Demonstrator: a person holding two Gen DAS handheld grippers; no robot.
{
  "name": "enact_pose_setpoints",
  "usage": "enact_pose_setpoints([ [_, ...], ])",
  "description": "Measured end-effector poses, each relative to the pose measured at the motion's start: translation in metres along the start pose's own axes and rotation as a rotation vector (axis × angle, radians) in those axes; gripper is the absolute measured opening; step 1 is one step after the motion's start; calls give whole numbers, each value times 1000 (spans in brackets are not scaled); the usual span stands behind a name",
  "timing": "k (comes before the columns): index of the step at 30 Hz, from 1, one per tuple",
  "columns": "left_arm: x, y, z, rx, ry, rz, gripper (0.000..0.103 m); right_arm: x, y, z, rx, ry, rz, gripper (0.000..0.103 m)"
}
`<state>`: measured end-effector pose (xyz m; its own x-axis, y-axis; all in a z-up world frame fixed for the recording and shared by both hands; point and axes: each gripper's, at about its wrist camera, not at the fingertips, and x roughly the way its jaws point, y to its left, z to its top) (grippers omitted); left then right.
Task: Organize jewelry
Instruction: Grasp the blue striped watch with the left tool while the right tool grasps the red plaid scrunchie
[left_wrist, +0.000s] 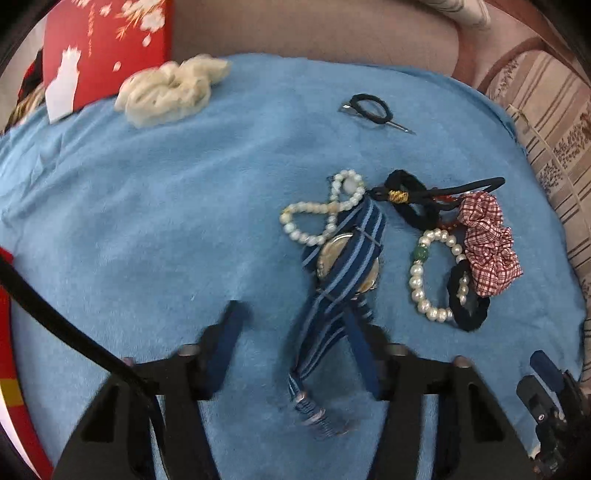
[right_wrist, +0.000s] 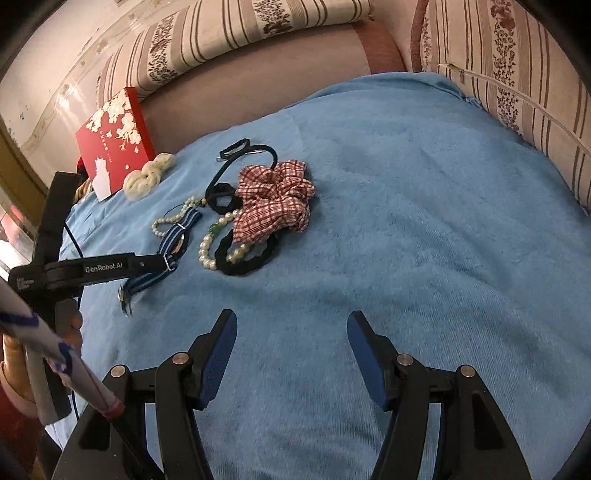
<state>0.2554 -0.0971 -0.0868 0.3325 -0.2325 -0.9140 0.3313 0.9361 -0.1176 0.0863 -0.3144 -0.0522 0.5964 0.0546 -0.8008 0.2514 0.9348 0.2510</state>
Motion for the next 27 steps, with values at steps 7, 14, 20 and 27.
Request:
enact_pose_setpoints([
  [7, -38, 20, -22, -18, 1, -68, 1, 5, -2, 3, 6, 5, -8, 67],
  [14, -83, 70, -72, 13, -31, 37, 1, 5, 3, 11, -19, -3, -7, 67],
  [20, -85, 85, -85, 7, -53, 4, 9, 4, 16, 34, -68, -48, -19, 69],
  [27, -64, 79, -66, -19, -67, -74, 52, 32, 37, 70, -155, -53, -58, 72],
])
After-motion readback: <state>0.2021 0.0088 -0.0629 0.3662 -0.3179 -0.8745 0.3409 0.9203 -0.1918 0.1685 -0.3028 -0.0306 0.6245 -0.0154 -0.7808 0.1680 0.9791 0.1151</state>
